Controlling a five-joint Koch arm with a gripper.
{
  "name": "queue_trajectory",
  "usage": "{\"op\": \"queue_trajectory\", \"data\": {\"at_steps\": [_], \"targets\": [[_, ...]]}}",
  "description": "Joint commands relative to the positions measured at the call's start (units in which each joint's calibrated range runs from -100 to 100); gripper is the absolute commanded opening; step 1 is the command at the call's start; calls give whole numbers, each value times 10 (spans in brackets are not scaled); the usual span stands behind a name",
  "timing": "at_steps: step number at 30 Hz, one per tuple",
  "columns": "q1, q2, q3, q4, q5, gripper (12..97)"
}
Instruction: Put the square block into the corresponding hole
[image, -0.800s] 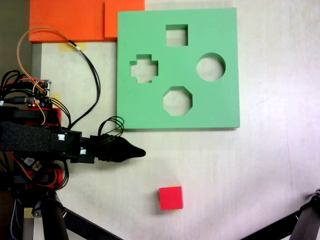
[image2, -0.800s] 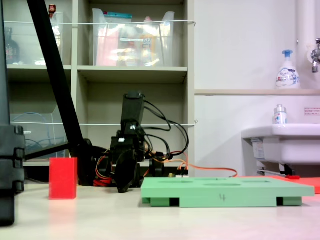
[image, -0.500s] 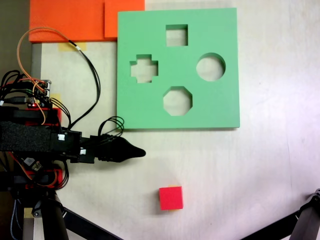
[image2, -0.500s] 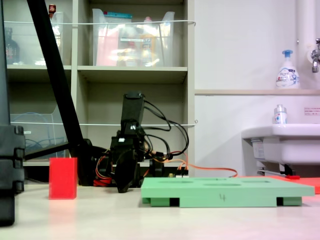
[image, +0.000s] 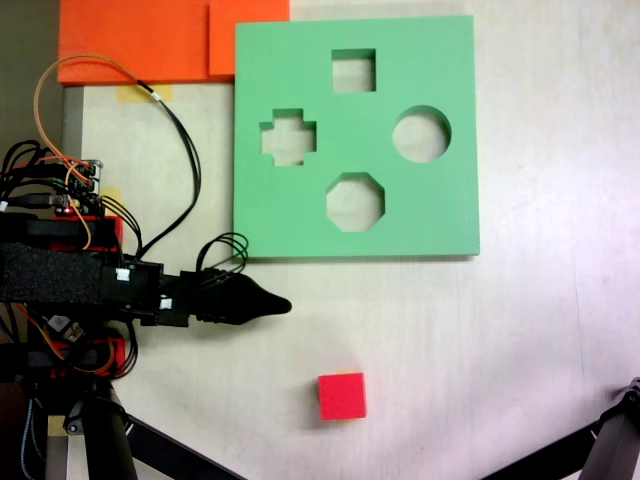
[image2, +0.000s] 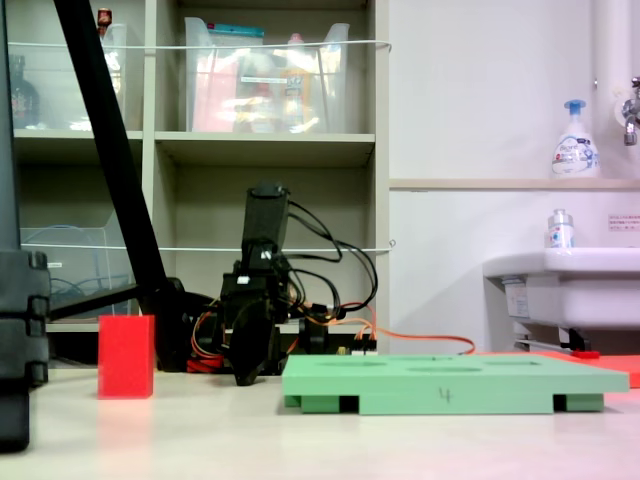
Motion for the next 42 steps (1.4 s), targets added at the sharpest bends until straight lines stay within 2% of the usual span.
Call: {"op": "queue_trajectory", "data": {"at_steps": [1,4,6,9,11,13,15,23,26,30,34,38,40,42], "targets": [[-10,-4,-15,-51,28,495],[-37,-4,-15,-30,155,505],[-63,-4,-15,21,187,499],[-89,-4,-14,-14,249,460],[-95,-4,79,-154,299,456],[-93,-4,205,-375,350,454],[-80,-4,276,-491,379,453],[-37,-4,532,-758,434,421],[-37,102,697,-886,427,425],[-38,257,898,-1011,417,559],[-38,344,1010,-1053,411,682],[-51,437,1064,-1057,400,691],[-56,485,1084,-1057,391,742],[-63,531,1099,-1059,380,744]]}}
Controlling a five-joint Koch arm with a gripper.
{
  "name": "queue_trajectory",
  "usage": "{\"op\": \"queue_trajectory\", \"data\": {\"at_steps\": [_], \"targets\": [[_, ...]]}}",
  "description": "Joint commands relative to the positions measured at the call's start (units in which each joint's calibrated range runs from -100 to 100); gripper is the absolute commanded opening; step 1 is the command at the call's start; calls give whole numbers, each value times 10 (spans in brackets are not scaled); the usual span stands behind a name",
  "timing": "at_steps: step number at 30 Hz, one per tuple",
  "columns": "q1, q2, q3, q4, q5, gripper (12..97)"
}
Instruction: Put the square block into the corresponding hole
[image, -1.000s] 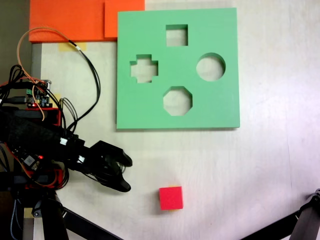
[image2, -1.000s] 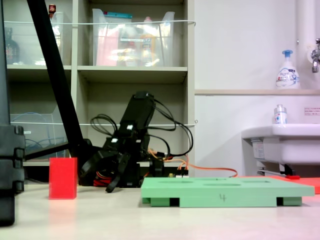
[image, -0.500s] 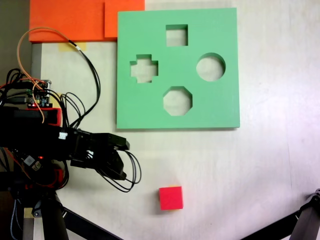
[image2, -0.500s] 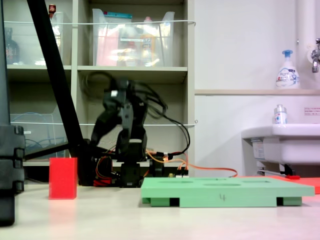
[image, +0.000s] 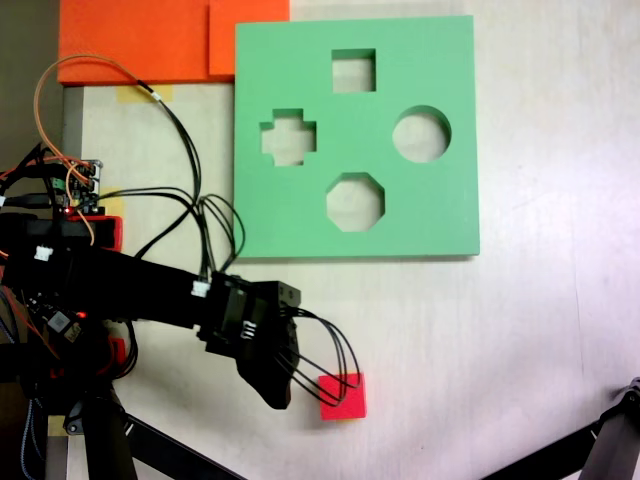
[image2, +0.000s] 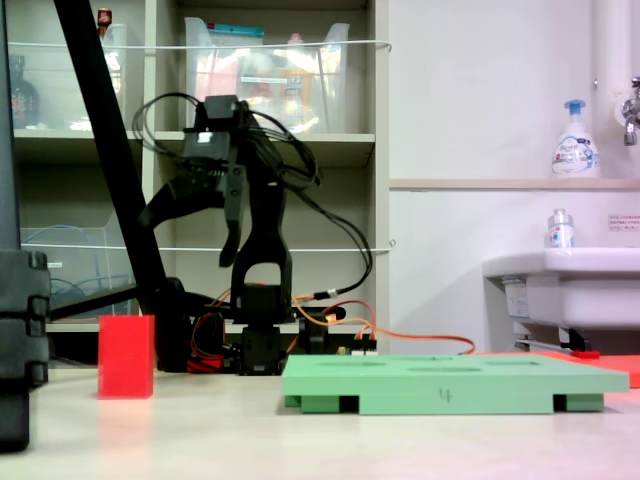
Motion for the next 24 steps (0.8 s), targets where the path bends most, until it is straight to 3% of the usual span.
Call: {"op": "queue_trajectory", "data": {"at_steps": [1,24], "targets": [[-8,39,48,-31,-17,744],[-44,409,169,33,-49,744]]}}
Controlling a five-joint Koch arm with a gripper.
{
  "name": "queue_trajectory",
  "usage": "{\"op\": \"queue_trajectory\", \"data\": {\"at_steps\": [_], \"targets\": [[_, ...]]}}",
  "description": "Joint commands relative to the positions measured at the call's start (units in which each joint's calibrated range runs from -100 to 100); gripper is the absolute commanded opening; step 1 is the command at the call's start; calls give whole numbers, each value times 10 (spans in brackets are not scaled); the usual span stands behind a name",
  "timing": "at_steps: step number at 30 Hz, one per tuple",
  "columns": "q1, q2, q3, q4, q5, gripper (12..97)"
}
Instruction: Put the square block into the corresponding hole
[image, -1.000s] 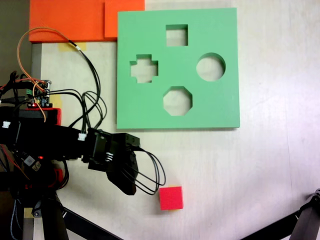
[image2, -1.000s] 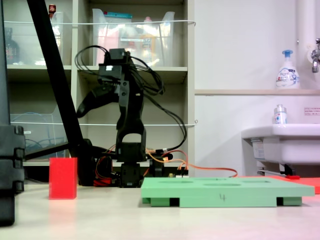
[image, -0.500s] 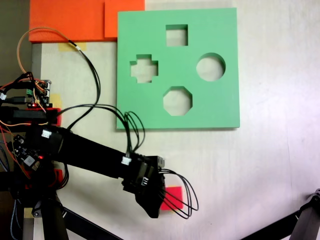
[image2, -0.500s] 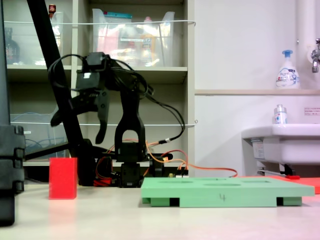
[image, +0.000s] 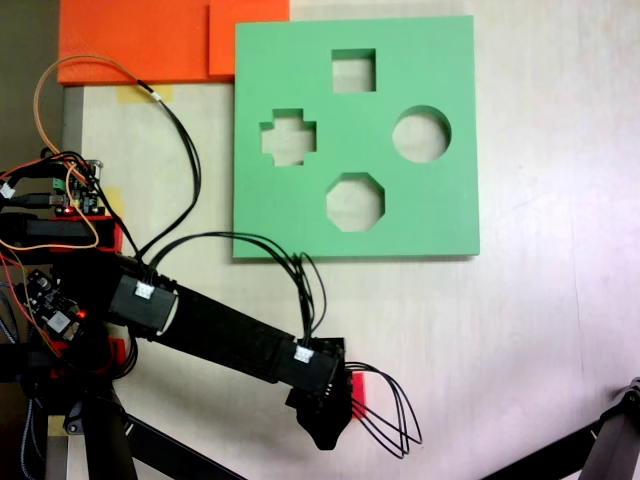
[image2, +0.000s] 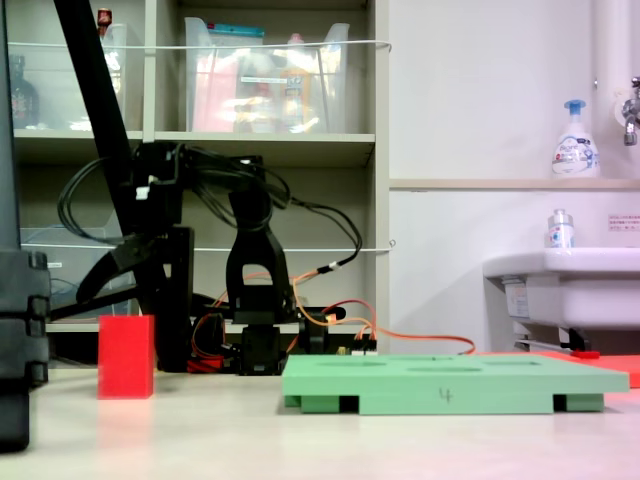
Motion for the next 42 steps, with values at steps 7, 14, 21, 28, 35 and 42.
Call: {"op": "queue_trajectory", "data": {"at_steps": [7,14,21,28,35,42], "targets": [[-2,67,69,34,-8,743],[-3,113,78,42,-8,669],[-8,137,78,33,-7,401],[-13,141,78,-15,0,237],[-9,130,79,-51,8,205],[4,35,80,-51,15,204]]}}
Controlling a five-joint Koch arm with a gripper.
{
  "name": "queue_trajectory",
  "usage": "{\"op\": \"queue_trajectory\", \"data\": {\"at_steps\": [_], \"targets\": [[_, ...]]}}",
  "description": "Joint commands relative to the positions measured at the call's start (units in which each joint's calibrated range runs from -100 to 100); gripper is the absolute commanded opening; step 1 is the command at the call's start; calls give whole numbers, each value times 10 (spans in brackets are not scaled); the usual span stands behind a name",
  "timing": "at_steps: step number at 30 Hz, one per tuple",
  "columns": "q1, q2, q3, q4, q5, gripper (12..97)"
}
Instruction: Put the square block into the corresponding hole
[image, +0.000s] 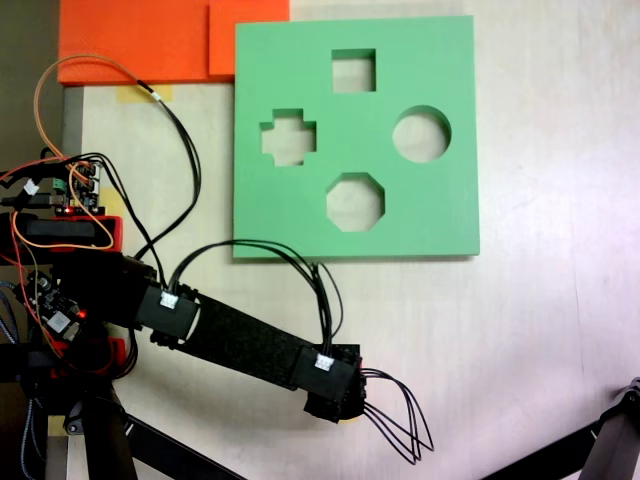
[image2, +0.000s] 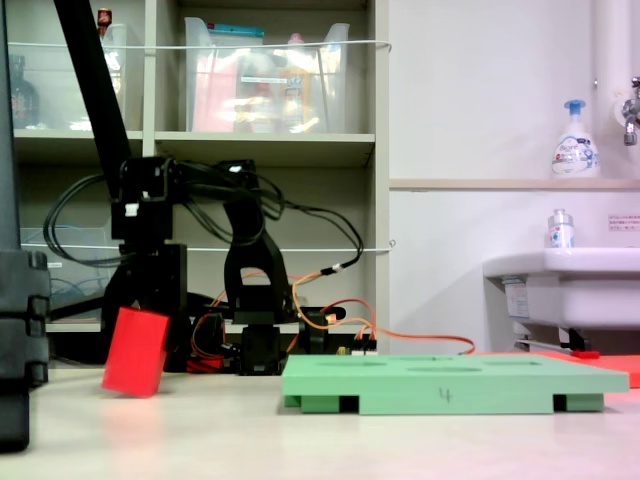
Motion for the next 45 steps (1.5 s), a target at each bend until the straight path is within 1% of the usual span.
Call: {"op": "queue_trajectory", "data": {"at_steps": [1,5,8,14,19,23,26,27,35,45], "targets": [[8,-71,18,-37,4,204],[34,-138,18,-37,25,205],[64,-195,18,-37,56,205],[143,-282,14,-37,144,207],[217,-290,16,-37,225,211],[260,-230,60,-37,283,223],[285,-148,138,-37,327,223],[298,-89,195,-37,349,223],[336,90,372,-37,396,221],[366,147,378,-16,405,223]]}}
